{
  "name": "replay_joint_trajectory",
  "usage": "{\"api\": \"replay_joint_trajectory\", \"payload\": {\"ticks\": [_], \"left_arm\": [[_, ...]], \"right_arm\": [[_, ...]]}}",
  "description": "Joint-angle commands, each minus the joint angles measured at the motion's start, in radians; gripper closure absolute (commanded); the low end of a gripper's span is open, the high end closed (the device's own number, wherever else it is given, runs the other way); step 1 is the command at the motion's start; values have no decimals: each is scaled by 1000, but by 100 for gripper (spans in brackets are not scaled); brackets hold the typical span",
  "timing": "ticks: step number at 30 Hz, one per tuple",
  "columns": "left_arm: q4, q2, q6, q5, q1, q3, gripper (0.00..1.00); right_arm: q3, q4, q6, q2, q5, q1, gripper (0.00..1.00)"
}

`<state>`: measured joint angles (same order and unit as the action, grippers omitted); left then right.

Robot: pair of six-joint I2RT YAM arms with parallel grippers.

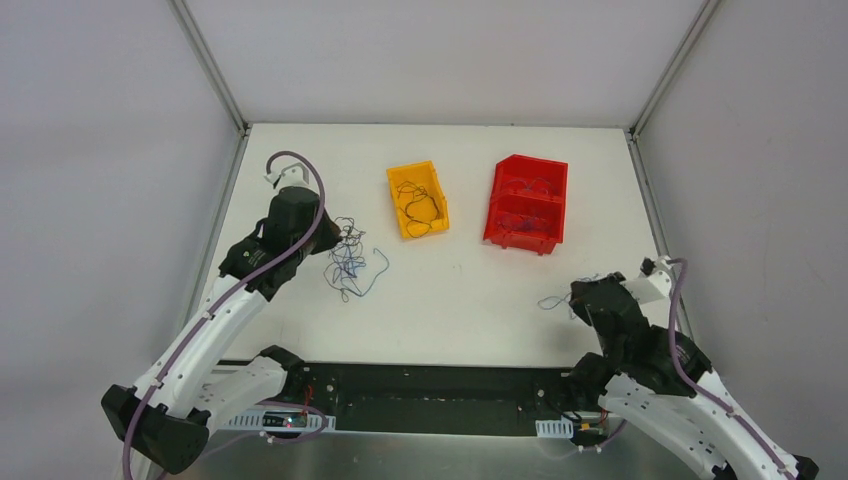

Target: Untangle the cables

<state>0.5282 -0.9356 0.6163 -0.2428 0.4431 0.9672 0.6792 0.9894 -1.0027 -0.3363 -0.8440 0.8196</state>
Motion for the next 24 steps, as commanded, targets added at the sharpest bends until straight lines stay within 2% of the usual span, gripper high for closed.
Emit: {"api": "replay_joint_trajectory", "payload": {"ticks": [1, 6, 15, 18, 24], "left_arm": [[18, 21, 20, 45, -7, -25, 100], [1, 68, 41, 52, -7, -121, 100], [-24, 119, 46, 65, -7, -203, 100], [-29, 118, 35, 68, -7, -204, 100], [-47, 96, 17, 80, -7, -197, 100]], "right_arm": [[46, -288, 333, -30, 256, 0, 100], [255, -377, 442, -227, 405, 1, 100], [665, -396, 594, -639, 396, -37, 100], [724, -419, 565, -722, 425, -110, 100], [773, -517, 501, -862, 647, -368, 100]]}}
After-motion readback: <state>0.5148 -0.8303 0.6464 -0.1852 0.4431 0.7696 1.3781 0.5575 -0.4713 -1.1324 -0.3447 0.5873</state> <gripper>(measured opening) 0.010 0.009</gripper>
